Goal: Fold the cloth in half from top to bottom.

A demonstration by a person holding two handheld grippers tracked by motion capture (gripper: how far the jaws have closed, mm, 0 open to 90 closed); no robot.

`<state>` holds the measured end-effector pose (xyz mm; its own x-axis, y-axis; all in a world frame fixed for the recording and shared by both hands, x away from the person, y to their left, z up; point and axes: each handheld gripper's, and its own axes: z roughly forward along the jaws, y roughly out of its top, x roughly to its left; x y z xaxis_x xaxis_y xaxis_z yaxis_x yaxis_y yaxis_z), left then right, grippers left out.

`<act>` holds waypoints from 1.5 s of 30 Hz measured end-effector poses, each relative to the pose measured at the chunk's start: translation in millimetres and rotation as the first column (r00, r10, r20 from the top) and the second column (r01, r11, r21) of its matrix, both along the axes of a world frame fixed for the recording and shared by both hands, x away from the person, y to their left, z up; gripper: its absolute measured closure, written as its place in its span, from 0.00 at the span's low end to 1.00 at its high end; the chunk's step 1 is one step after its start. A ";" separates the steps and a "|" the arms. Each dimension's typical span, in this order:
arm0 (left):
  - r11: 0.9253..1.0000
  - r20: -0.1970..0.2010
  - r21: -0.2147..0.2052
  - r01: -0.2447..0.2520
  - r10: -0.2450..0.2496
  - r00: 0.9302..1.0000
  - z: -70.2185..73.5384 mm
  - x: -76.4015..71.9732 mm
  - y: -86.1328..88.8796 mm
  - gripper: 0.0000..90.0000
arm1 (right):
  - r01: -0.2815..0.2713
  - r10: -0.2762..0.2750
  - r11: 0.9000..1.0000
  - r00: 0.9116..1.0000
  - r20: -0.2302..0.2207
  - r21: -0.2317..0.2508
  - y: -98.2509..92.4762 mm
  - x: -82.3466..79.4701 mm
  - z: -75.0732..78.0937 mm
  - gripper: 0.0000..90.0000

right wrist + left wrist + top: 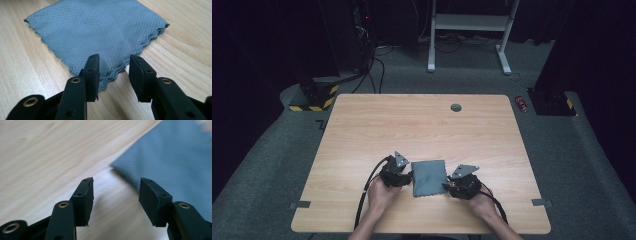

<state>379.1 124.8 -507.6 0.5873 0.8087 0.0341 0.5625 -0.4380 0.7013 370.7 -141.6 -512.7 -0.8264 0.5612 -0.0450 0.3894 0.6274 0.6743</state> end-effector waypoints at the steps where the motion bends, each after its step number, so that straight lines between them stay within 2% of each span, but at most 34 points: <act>1: 0.999 -0.004 -0.040 0.020 -0.020 1.000 0.8 -3.7 -1.8 0.50 | 0.006 -0.006 1.000 1.000 0.008 0.000 0.5 0.1 0.4 0.68; 2: 0.997 -0.010 -0.060 0.044 -0.044 0.999 0.7 -7.5 -5.4 0.49 | 0.018 -0.019 1.000 1.000 0.020 0.022 1.8 1.0 2.4 0.68; 4: 0.998 -0.013 -0.042 0.053 -0.054 0.998 -2.4 -9.4 -9.3 0.49 | 0.023 -0.024 0.999 0.999 0.022 0.043 3.5 3.0 4.3 0.67; 5: 0.999 -0.013 -0.019 0.051 -0.051 0.999 -4.8 -9.6 -10.0 0.49 | 0.022 -0.023 0.999 0.999 0.029 0.049 4.6 4.6 4.9 0.67; 7: 0.999 -0.014 -0.014 0.049 -0.049 0.999 -8.3 -10.1 -9.5 0.49 | 0.026 -0.028 0.998 0.999 0.033 0.054 5.8 6.4 4.8 0.67; 9: 0.999 -0.019 -0.042 0.035 -0.035 0.999 -10.0 -11.2 -4.7 0.47 | 0.034 -0.035 0.998 0.999 0.010 0.058 7.3 13.6 -0.5 0.69; 10: 0.999 -0.009 -0.032 0.033 -0.033 0.999 -9.9 -11.6 -2.8 0.47 | 0.026 -0.026 0.997 1.000 -0.007 0.067 5.5 17.7 -5.9 0.72; 11: 0.999 -0.007 -0.040 0.030 -0.030 1.000 -10.6 -14.3 -0.4 0.47 | 0.027 -0.025 0.996 1.000 -0.018 0.079 3.8 18.5 -6.2 0.73; 18: 0.997 -0.003 -0.080 0.018 -0.018 1.000 -12.2 -19.8 6.3 0.46 | 0.031 -0.030 0.998 1.000 -0.003 0.055 2.1 15.2 -4.0 0.73; 19: 0.993 0.018 -0.114 0.010 -0.008 1.000 -12.1 -23.5 12.4 0.45 | 0.039 -0.040 0.998 0.999 0.011 0.056 0.5 12.9 -2.6 0.72; 20: 0.993 0.018 -0.114 0.010 -0.008 1.000 -12.1 -23.5 12.4 0.44 | 0.039 -0.040 0.998 0.999 0.011 0.056 0.5 12.9 -2.6 0.72; 21: 0.985 0.029 -0.171 -0.013 0.019 0.999 -10.7 -26.8 23.0 0.44 | 0.064 -0.066 0.995 0.998 0.025 0.072 -5.8 11.0 -0.5 0.71; 22: 0.985 0.029 -0.171 -0.013 0.019 0.999 -10.7 -26.8 23.0 0.43 | 0.064 -0.066 0.995 0.998 0.025 0.072 -5.8 11.0 -0.5 0.71; 23: 0.973 0.029 -0.229 -0.037 0.045 0.999 -8.2 -29.4 34.3 0.43 | 0.096 -0.098 0.991 0.995 0.019 0.096 -15.3 10.4 1.0 0.69; 25: 0.964 0.036 -0.259 -0.057 0.068 0.997 -5.8 -32.0 43.9 0.42 | 0.126 -0.128 0.985 0.992 0.011 0.119 -24.6 10.5 1.3 0.69; 26: 0.964 0.036 -0.259 -0.057 0.068 0.997 -5.8 -32.0 43.9 0.42 | 0.126 -0.128 0.985 0.992 0.011 0.119 -24.6 10.5 1.3 0.69; 27: 0.962 0.044 -0.262 -0.074 0.088 0.995 -4.7 -34.3 52.2 0.42 | 0.156 -0.158 0.979 0.987 0.008 0.134 -34.6 11.0 1.0 0.68; 29: 0.962 0.043 -0.260 -0.085 0.099 0.994 -5.0 -35.2 55.9 0.42 | 0.173 -0.175 0.976 0.985 0.008 0.134 -39.0 10.8 1.1 0.68; 30: 0.961 0.041 -0.254 -0.108 0.123 0.992 -7.1 -36.1 63.0 0.42 | 0.204 -0.208 0.969 0.978 0.009 0.138 -47.8 11.1 1.0 0.68; 33: 0.961 0.035 -0.243 -0.130 0.143 0.989 -10.0 -36.1 69.9 0.42 | 0.228 -0.232 0.964 0.973 0.013 0.137 -53.7 11.5 0.9 0.68; 34: 0.959 0.026 -0.238 -0.153 0.164 0.986 -12.4 -35.8 76.9 0.42 | 0.255 -0.260 0.958 0.966 0.018 0.133 -59.1 12.1 -0.2 0.68; 35: 0.958 0.025 -0.235 -0.163 0.174 0.985 -12.8 -35.8 80.5 0.43 | 0.266 -0.270 0.955 0.963 0.018 0.131 -61.7 12.8 -1.1 0.68; 36: 0.955 0.023 -0.240 -0.174 0.185 0.982 -13.4 -36.0 83.2 0.43 | 0.275 -0.280 0.953 0.960 0.017 0.130 -64.3 13.4 -1.9 0.68; 38: 0.954 0.022 -0.238 -0.184 0.194 0.981 -13.4 -36.2 85.9 0.43 | 0.286 -0.290 0.949 0.957 0.013 0.132 -66.6 13.8 -2.7 0.68; 39: 0.953 0.025 -0.231 -0.197 0.208 0.978 -13.4 -36.8 90.7 0.43 | 0.302 -0.307 0.944 0.952 0.013 0.135 -71.2 14.5 -3.8 0.68; 43: 0.952 0.028 -0.216 -0.218 0.229 0.973 -14.5 -36.7 97.6 0.43 | 0.319 -0.323 0.939 0.947 0.008 0.129 -74.9 14.9 -4.8 0.68; 45: 0.948 0.020 -0.216 -0.234 0.244 0.969 -16.3 -36.9 101.5 0.43 | 0.330 -0.334 0.936 0.943 0.011 0.127 -78.2 16.1 -5.3 0.68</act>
<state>342.2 226.3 -523.8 0.3773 0.9170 -0.1294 0.5973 -0.1341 0.7907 386.7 -219.7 -518.1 -0.5915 0.8061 0.0173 0.5384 0.3790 0.7526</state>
